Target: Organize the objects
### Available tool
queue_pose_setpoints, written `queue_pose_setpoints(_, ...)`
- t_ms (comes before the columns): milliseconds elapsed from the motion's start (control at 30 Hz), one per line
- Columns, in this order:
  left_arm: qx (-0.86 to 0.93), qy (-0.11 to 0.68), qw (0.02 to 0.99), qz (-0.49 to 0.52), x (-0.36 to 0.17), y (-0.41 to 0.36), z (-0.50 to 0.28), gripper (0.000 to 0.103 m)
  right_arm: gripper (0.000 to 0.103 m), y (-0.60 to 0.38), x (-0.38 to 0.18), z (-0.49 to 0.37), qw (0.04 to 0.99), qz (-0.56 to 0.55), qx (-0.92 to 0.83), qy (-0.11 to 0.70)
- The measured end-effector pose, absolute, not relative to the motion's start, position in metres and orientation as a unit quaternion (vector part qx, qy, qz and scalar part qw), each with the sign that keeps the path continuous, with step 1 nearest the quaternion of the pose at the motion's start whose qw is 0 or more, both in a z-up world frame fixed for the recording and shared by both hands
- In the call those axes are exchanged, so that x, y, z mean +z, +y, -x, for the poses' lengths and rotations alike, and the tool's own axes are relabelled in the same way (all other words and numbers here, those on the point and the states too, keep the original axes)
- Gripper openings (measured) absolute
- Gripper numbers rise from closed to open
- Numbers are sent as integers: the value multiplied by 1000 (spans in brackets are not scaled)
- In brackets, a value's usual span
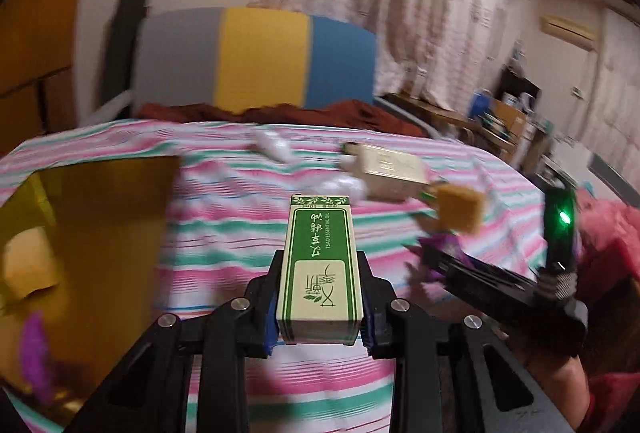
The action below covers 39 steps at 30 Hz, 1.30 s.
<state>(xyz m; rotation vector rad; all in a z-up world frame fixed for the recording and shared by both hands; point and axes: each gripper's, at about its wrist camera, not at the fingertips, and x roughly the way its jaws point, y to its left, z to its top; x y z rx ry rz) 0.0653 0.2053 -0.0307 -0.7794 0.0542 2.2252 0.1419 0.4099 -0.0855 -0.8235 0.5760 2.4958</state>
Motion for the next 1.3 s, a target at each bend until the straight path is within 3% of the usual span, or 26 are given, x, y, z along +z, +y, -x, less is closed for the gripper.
queue_pose_setpoints(467,890,-29,231,393,-54,110,-3,31,47,364,-78,-128,168,313,912,207)
queue_pose_setpoints(700,906,2,176,384,-57,89,12,32,47,334,-54,-123,124,291,929,193)
queue_pose_setpoints(733,906,6,171,386,-58,87,15,34,47,329,-50,-123,115,288,931,193)
queue_pose_setpoints(800,909,10,155,386,-59,83,18,51,47,319,-43,-121,93,283,935,191)
queue_pose_setpoints(833,911,11,145,385,-59,81,19,75,47,315,-41,-121,84,281,937,189)
queue_pose_setpoints(867,914,8,134,382,-59,78,18,91,47,309,-38,-120,73,280,939,187)
queue_pose_setpoints(1300,947,-128,138,261,-38,20,-38,103,47,241,-23,-102,-48,290,944,150)
